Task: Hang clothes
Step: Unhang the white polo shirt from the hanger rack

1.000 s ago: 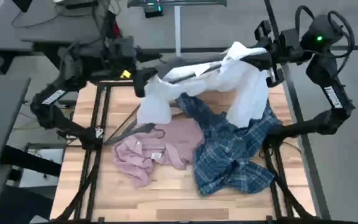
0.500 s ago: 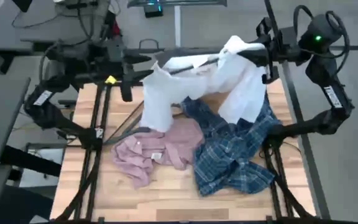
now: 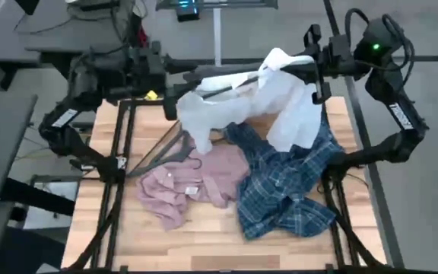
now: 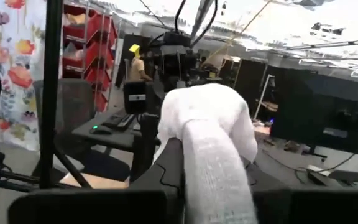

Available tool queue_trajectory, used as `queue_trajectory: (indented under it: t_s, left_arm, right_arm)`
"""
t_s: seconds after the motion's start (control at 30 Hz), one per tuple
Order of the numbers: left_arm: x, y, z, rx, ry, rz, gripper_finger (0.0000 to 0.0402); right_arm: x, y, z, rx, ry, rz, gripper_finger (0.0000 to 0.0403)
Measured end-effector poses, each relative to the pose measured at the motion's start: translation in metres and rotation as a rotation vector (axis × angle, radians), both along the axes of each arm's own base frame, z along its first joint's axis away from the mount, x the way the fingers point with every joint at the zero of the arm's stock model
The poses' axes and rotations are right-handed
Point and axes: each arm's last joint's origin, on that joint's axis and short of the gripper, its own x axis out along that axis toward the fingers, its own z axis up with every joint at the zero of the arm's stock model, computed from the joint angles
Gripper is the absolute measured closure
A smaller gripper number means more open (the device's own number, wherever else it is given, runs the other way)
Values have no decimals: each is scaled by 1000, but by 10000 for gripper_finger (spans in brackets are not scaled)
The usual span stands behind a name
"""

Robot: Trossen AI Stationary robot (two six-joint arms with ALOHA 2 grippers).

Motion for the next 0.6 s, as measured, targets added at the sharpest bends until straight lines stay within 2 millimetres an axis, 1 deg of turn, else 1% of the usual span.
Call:
queue_trajectory:
  t_s: [0.1,0.27,0.37,0.4,0.43,0.53,0.6]
  left_arm:
    - [1,2,1,-19,-17,11,224]
    - [14,4,-3,-39,-29,-18,224]
    - [17,4,-1,-32,-48,-32,224]
    - [21,5,-3,-31,-48,-34,227]
    - [21,5,-1,-27,-60,-34,232]
    - [22,6,-1,-24,-68,-30,270]
    - [24,7,-1,-18,-75,-27,315]
  right_arm:
    - [-2,1,2,-7,-13,-2,370]
    - [-1,1,1,4,-6,8,370]
    - [-1,1,1,6,-6,8,370]
    - [-1,1,1,9,-7,7,370]
    - [-1,1,1,17,-6,7,370]
    - [0,1,1,42,-3,13,370]
    - [-1,0,1,61,-4,8,355]
